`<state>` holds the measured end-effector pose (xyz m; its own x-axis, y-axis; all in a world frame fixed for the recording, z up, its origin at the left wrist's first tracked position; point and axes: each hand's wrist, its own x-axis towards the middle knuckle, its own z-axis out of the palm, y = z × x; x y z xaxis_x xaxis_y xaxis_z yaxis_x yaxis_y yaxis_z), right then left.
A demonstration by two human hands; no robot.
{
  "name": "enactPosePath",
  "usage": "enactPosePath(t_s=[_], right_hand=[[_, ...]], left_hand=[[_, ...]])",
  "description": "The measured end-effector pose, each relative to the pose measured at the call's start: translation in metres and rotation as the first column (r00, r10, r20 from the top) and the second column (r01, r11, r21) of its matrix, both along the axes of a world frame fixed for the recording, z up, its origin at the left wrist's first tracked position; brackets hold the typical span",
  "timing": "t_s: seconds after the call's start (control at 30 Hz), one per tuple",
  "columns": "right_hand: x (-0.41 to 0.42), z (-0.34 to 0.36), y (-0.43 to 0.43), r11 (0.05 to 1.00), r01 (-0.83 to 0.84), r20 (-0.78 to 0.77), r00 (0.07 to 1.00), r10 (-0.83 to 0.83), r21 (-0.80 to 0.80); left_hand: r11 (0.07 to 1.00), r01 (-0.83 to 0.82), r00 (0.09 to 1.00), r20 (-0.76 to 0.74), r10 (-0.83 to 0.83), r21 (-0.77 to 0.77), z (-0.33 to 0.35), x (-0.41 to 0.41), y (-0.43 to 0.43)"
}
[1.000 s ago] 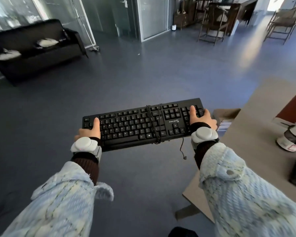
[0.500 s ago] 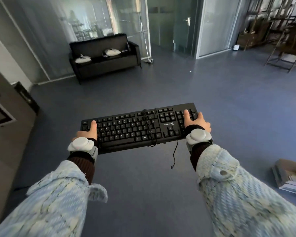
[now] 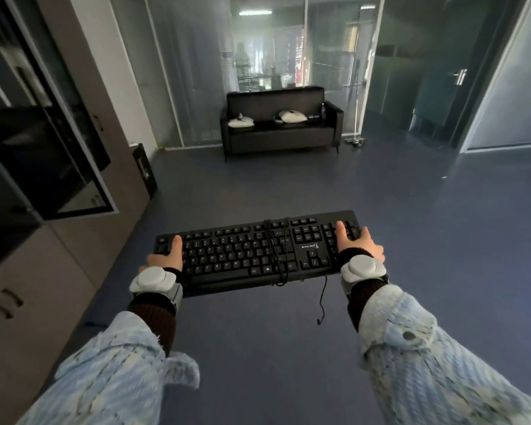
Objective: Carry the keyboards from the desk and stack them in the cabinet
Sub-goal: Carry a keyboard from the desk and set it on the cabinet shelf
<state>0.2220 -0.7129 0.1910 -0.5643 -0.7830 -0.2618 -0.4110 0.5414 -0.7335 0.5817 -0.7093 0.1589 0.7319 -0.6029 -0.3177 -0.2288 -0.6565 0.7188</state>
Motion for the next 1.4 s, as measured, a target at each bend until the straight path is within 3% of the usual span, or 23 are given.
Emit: enactPosePath(t_s=[0.1, 0.33, 0.53, 0.73, 0.97, 1.17, 1.4], right_hand=[[0.047, 0.004, -0.062, 0.998, -0.048, 0.004, 0.999, 0.048, -0.027], [0.136, -0.007, -0.161, 0.981, -0.193, 0.004, 0.981, 0.193, 0.010], [0.237, -0.014, -0.258, 0.903, -0.429, 0.005, 0.903, 0.429, 0.036], [0.338, -0.008, -0.347, 0.750, -0.660, -0.016, 0.750, 0.661, 0.033], [0.460, 0.006, -0.414, 0.538, -0.842, -0.035, 0.537, 0.843, 0.027], [0.573, 0.015, -0.439, 0.411, -0.912, -0.024, 0.410, 0.912, -0.002], [0.727, 0.040, -0.467, 0.283, -0.957, -0.055, 0.287, 0.956, -0.069]], left_hand=[[0.998, -0.053, 0.998, -0.046, 0.051, -0.033, -0.003, 0.050, -0.044], [0.987, -0.162, 0.983, 0.090, 0.162, -0.010, 0.002, 0.128, -0.087], [0.934, -0.357, 0.931, 0.067, 0.358, -0.031, -0.004, 0.203, -0.107], [0.807, -0.591, 0.806, -0.007, 0.591, 0.004, -0.015, 0.287, -0.120], [0.604, -0.794, 0.600, 0.075, 0.797, -0.063, 0.022, 0.325, -0.129], [0.513, -0.857, 0.508, 0.106, 0.855, -0.035, 0.033, 0.400, -0.123], [0.399, -0.910, 0.391, 0.090, 0.916, -0.115, 0.062, 0.504, -0.130]])
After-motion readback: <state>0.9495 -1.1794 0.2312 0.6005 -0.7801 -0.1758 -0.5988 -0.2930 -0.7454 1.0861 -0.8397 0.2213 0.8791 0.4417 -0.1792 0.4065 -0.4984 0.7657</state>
